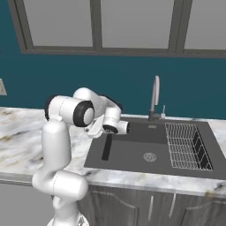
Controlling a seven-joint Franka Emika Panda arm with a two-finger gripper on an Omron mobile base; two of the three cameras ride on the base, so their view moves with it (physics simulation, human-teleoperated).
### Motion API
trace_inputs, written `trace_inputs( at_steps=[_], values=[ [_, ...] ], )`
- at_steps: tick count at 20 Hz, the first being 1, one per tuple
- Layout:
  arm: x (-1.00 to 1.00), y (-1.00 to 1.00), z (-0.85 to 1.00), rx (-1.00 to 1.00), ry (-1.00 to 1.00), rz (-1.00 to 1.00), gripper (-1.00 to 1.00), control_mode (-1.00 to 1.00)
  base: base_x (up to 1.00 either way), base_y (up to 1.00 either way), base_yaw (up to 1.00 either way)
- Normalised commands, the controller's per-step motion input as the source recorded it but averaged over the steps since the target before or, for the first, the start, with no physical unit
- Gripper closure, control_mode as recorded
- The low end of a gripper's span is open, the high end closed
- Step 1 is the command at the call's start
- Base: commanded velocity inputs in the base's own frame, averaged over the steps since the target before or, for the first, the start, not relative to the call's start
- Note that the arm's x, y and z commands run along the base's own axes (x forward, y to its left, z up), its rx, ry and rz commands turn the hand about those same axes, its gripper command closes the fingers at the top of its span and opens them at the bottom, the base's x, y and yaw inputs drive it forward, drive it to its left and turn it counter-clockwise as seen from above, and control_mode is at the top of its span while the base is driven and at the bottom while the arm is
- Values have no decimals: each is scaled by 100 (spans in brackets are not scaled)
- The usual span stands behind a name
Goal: Locate and retrieve the spray and soap dispenser from the cabinet. Place them next to the sink.
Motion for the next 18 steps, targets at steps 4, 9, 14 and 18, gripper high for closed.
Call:
trace_inputs(
  at_steps=[4, 9, 14, 18],
  values=[
    [0, 0, 0, 0, 0, 0, -100, -100, 0, 0, 0],
    [-6, 20, 1, -4, 0, 0, -100, -100, 0, 0, 0],
    [-9, 11, 0, -5, 0, 0, -100, -100, 0, 0, 0],
    [-5, 0, 0, -1, 1, -1, -100, -100, 0, 0, 0]
  ],
)
